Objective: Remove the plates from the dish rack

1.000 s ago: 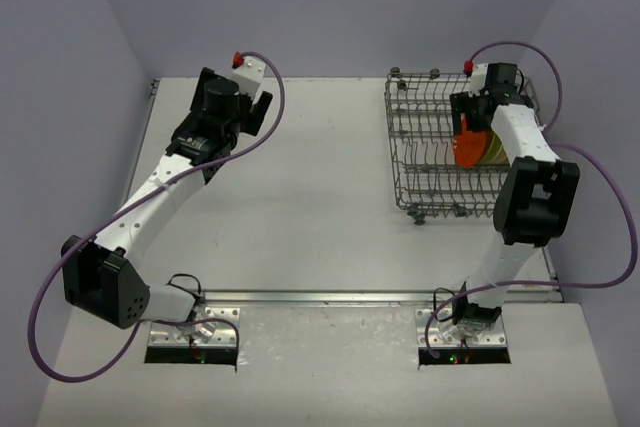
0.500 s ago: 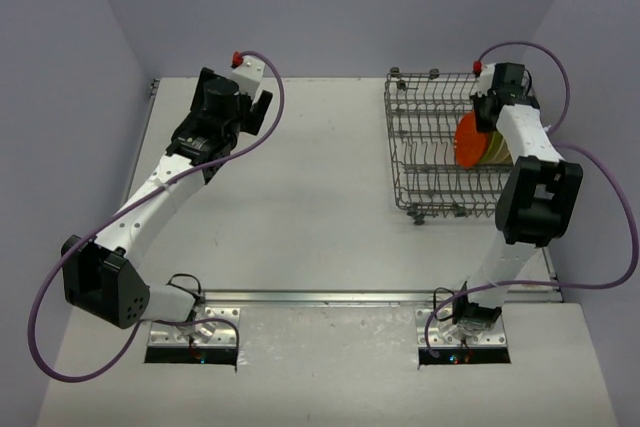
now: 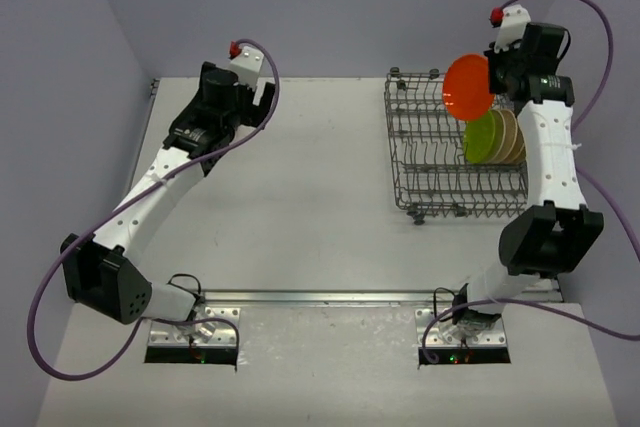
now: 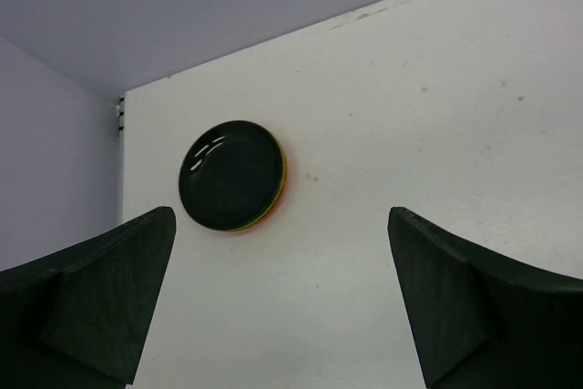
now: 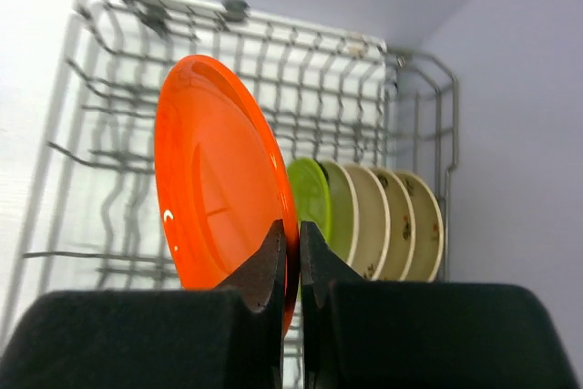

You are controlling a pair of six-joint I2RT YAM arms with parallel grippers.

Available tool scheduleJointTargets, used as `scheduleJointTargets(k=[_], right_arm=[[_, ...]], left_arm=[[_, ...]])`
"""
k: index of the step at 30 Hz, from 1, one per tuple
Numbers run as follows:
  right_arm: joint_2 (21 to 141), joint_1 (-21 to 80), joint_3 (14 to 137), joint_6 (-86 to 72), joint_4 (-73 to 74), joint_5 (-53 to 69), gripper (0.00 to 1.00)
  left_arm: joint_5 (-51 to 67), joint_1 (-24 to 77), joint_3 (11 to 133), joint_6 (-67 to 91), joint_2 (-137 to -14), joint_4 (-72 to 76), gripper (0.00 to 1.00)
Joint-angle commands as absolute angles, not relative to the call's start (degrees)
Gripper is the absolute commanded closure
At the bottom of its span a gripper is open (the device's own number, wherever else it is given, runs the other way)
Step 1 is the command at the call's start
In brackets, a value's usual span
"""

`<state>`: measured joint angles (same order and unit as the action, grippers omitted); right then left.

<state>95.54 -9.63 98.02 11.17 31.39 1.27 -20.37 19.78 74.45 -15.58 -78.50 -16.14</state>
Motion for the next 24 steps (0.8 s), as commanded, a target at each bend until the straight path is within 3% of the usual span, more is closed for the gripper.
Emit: scheduleJointTargets(k=[1, 4, 7, 13, 24], right_arm=[[89.6, -9.1, 101.1, 8.0, 34.4, 14.4, 1.0], [84.1, -6.9, 94.0, 4.9, 34.4, 27.2, 1.0], [80.3, -2.9, 88.5, 3.2, 32.5, 32.3, 1.0], [75.6, 8.7, 82.0, -1.6, 30.0, 34.4, 1.0], [77.5, 11.8, 79.3, -10.4, 29.2, 43.2, 1.0]], left_arm=[[-4.3, 19.5, 78.7, -10.8, -76.3, -19.1, 0.0], [18.7, 19.6, 79.5, -7.9, -75.3, -22.5, 0.0], [26.3, 19.7, 83.3, -5.6, -78.2, -26.7, 0.0], [35.4, 20.1, 86.1, -1.4, -82.5, -29.8, 0.0], [43.7, 21.6, 84.8, -1.8, -85.9, -30.9, 0.07]])
